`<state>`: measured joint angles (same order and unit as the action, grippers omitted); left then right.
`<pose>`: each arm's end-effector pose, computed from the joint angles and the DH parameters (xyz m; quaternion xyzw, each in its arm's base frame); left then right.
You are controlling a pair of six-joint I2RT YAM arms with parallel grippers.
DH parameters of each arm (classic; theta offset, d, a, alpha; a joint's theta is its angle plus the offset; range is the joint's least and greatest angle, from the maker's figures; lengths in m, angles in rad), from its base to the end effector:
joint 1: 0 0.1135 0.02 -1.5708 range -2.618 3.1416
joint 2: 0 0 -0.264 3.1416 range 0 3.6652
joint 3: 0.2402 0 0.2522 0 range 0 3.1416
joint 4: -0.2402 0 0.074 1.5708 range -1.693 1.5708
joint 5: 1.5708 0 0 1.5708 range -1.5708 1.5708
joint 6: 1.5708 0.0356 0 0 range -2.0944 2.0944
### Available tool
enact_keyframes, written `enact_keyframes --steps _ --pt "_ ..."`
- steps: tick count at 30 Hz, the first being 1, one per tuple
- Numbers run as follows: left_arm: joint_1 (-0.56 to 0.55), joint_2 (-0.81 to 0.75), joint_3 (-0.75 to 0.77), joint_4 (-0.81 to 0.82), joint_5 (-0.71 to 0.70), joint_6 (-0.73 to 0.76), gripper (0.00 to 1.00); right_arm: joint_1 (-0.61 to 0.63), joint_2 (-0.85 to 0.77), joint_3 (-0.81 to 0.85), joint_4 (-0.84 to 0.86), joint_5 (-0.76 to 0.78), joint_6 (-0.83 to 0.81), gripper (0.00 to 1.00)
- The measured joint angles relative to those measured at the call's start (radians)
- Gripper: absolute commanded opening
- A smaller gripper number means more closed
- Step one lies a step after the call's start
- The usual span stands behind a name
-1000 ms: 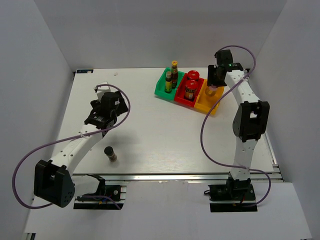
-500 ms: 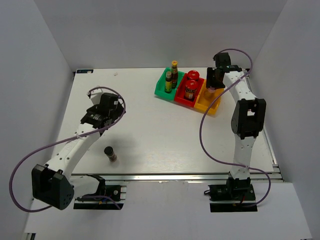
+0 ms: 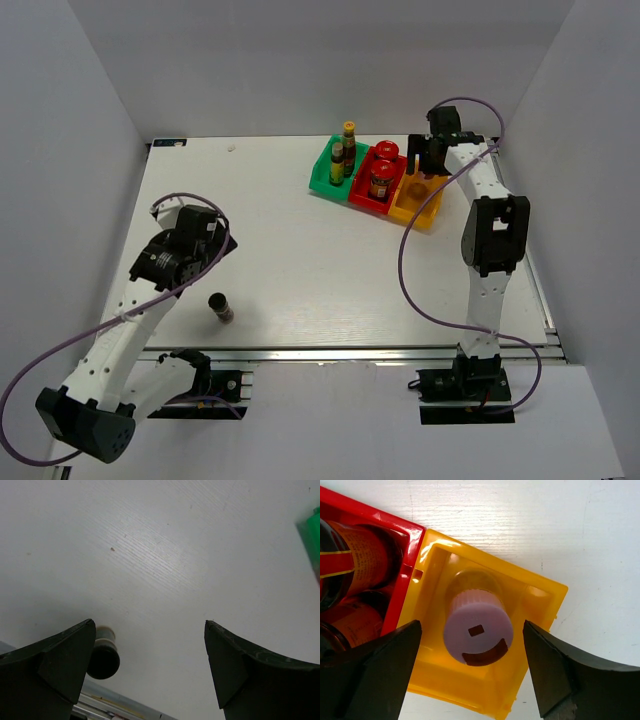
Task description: Organize the condiment bottles
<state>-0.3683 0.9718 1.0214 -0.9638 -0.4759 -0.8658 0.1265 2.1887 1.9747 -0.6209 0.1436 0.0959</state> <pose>0.1713 -0.0486 0.3199 -0.3001 0.8729 0.0007 0.3847 0.4950 0.0578 0.2543 0.0116 0.9309 -0.0267 0.3640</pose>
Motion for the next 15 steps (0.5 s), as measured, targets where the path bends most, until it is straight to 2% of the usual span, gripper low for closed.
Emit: enact_keyframes --steps 11,15 --pt "0.000 -0.044 -0.021 -0.142 0.071 -0.018 0.98 0.000 -0.048 0.038 0.012 0.022 -0.018 0.90" --pt "0.000 -0.040 -0.094 -0.163 0.122 -0.026 0.98 0.000 -0.217 -0.118 0.045 0.017 0.006 0.89"
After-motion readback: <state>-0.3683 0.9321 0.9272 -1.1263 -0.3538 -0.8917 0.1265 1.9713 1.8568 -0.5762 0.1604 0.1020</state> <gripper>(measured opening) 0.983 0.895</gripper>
